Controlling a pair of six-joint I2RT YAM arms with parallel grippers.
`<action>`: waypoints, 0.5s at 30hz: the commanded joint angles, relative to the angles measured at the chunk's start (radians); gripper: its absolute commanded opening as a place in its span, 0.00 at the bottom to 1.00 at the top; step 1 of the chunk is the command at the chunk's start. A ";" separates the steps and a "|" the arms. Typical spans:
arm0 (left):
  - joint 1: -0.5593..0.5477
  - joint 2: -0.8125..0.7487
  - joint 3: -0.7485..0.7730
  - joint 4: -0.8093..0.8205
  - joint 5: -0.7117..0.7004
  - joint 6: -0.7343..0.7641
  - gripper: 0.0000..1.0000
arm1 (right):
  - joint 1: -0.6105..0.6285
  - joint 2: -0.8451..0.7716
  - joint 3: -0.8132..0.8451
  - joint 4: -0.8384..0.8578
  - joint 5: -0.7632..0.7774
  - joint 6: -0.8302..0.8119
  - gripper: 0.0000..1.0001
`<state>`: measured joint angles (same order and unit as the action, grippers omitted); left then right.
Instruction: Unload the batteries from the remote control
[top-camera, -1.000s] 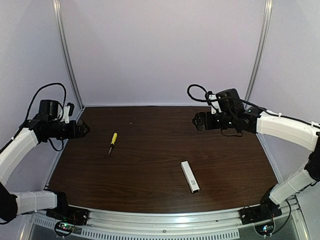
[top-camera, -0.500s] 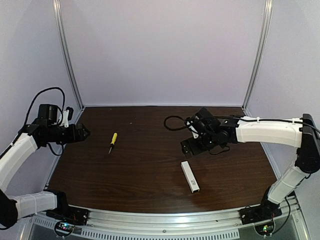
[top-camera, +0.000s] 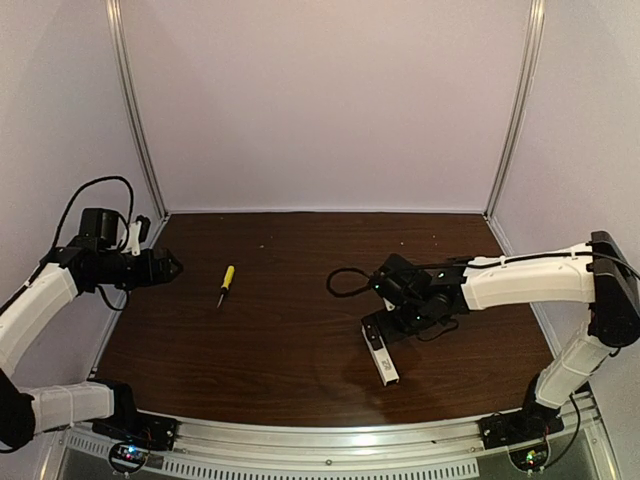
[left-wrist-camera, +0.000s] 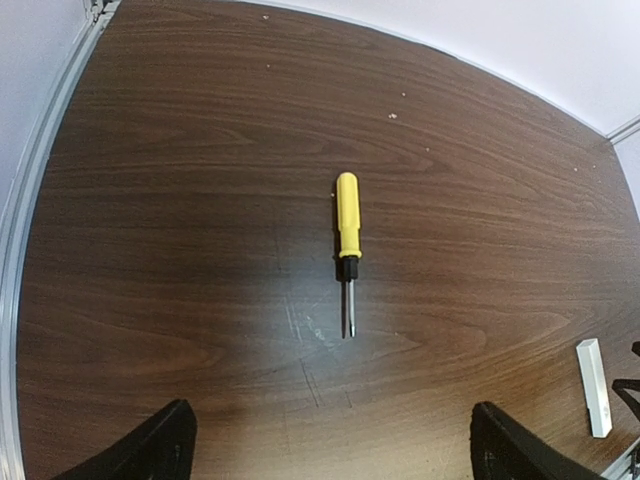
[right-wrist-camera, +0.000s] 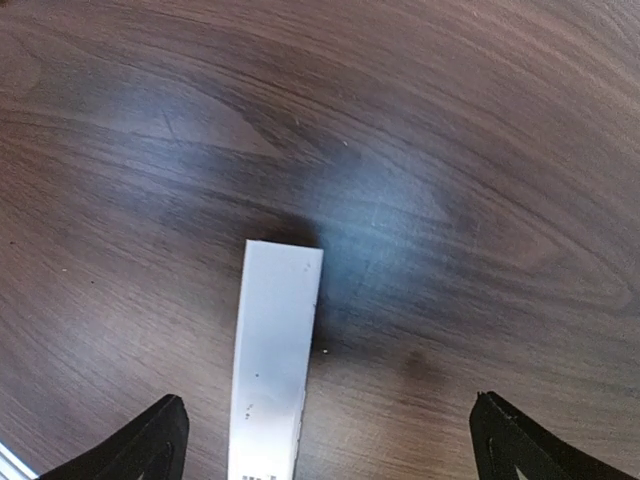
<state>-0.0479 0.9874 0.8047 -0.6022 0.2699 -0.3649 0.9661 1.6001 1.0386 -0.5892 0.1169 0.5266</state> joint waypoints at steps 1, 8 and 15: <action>-0.004 0.018 -0.011 0.032 0.018 0.013 0.97 | 0.019 -0.002 -0.053 0.023 0.022 0.123 1.00; -0.005 0.023 -0.011 0.033 0.021 0.012 0.97 | 0.051 0.024 -0.017 -0.046 0.013 0.076 1.00; -0.005 0.009 -0.013 0.033 0.004 0.011 0.96 | 0.109 0.080 -0.037 -0.006 0.036 0.149 0.92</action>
<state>-0.0479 1.0088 0.8047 -0.6006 0.2798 -0.3649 1.0393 1.6470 1.0035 -0.6037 0.1120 0.6243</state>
